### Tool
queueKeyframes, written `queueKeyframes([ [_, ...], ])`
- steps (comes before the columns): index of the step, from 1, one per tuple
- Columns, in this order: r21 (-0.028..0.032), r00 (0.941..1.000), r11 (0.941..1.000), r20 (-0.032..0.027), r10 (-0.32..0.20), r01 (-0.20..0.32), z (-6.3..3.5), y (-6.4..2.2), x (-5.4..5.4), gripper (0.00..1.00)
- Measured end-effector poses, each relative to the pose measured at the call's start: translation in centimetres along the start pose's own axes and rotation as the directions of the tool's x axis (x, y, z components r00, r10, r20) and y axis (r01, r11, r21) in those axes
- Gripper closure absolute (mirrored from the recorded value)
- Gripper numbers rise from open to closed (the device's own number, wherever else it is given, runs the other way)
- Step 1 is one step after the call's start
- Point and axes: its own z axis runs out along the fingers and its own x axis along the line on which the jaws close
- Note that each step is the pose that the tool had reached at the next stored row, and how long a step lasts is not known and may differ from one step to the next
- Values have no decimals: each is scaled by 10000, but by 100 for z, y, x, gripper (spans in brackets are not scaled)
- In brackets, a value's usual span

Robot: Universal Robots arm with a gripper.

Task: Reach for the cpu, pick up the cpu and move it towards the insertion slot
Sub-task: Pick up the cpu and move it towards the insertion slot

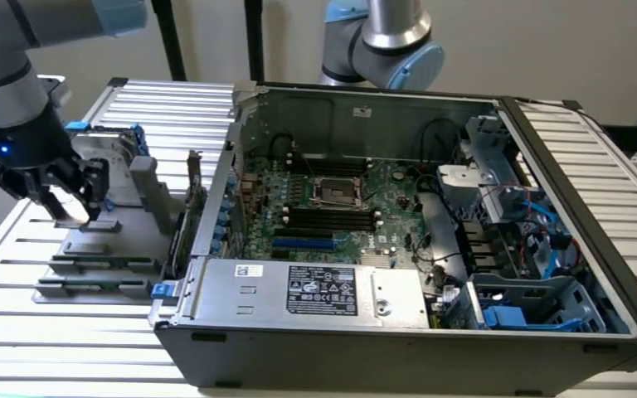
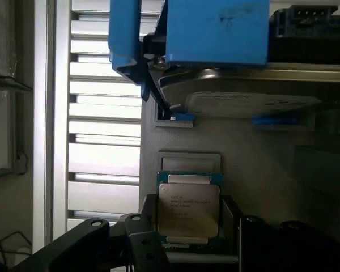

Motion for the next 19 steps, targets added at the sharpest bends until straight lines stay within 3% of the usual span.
queueKeyframes([
  [10, -2, 10000, 10000, -59, 0, 0, -457, 3, -145, 45],
  [19, -25, 9999, 10000, -107, -16, 16, -879, -9, -448, 45],
])
